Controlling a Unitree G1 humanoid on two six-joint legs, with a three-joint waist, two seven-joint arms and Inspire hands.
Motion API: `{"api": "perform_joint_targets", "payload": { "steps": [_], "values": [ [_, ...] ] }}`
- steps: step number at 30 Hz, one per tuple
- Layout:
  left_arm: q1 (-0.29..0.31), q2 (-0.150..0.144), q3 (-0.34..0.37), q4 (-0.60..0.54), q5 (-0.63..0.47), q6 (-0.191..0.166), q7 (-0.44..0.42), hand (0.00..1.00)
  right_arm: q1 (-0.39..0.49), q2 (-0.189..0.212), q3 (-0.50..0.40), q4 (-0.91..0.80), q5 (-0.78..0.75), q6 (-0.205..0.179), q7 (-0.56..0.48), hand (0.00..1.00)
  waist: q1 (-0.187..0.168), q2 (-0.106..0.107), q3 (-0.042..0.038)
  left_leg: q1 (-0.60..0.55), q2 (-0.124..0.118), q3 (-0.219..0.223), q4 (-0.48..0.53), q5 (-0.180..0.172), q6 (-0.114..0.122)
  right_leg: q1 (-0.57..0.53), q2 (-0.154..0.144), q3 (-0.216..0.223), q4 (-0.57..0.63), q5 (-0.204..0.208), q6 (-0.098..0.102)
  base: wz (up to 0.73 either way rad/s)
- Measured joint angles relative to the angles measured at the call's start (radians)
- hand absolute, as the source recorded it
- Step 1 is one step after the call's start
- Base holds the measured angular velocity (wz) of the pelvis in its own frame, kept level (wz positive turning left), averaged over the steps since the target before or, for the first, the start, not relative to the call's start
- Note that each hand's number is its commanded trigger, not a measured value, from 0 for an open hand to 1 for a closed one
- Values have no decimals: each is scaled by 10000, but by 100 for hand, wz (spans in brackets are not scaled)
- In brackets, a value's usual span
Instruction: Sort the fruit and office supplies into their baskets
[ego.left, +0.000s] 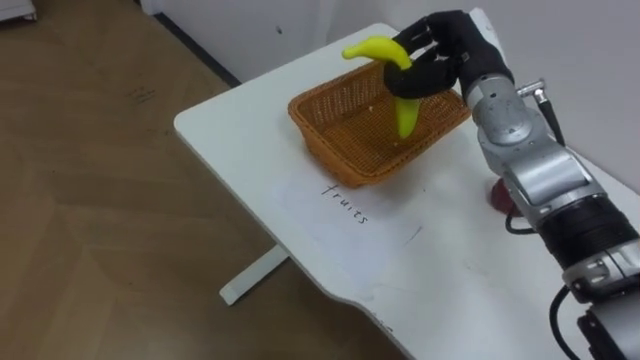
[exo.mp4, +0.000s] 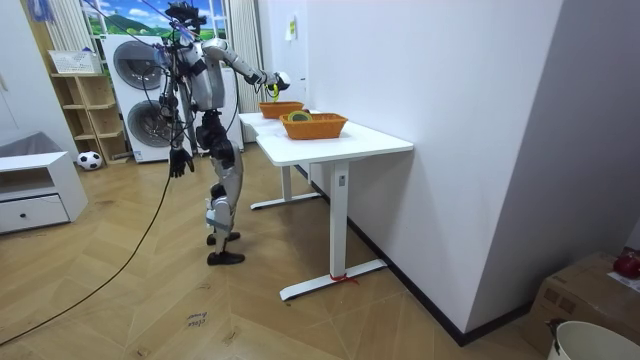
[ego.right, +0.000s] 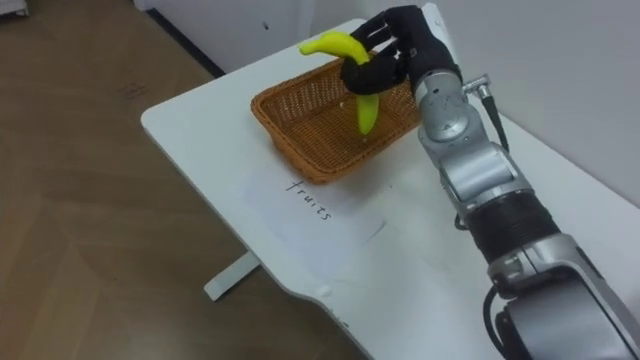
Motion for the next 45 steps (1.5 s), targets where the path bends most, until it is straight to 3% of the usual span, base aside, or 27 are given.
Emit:
{"api": "perform_joint_targets", "payload": {
  "steps": [7,8,10,11,19,23,27,34,45],
  "values": [
    [21,30,-13,209,-1,-20,-78,0,-162,184,-13,649,570,-94,-125,100,7,12,8,-27,-5,3,-2,-1,1,-21,-16,-42,1,-2,5,0],
    [48,30,-13,210,10,-17,-76,0,-180,184,-13,692,766,-95,-182,87,9,7,5,-30,-6,4,-2,-1,1,-18,-22,-98,2,-1,6,4],
    [57,31,-10,211,11,-17,-71,0,-200,184,-13,790,909,-95,-223,51,12,-4,-4,-45,-6,8,-2,0,1,-13,-27,-209,5,-1,6,6],
    [56,30,-8,212,11,-18,-71,0,-201,184,-12,823,961,-95,-223,2,15,-6,-5,-55,-5,12,1,0,2,-12,-29,-234,7,-1,7,5],
    [25,22,5,229,20,-36,-63,0,-494,245,-6,1544,932,-103,-192,0,274,-4,-2,-13,-8,5,-34,4,8,4,-42,-226,5,-4,11,1],
    [41,20,-24,432,19,-85,-67,0,-660,314,-7,2090,952,-210,-171,0,261,3,17,22,-11,-1,-49,4,8,52,-42,-222,4,-5,12,0],
    [35,23,-88,466,18,-97,-65,0,-659,316,-6,2113,975,-303,-72,0,224,22,85,7,-11,0,-51,4,8,48,-40,-231,-3,-6,14,0],
    [23,19,-104,481,19,-117,-62,0,-656,315,2,2175,947,-308,178,0,186,-32,47,-13,-107,-55,-40,19,32,48,-72,-213,-5,-26,46,2],
    [-40,-2,-103,405,19,-169,46,0,-653,314,-6,2425,822,-312,501,0,-24,-27,63,-118,-152,-90,6,39,67,-30,-137,-164,-9,-64,109,2]
  ]
}}
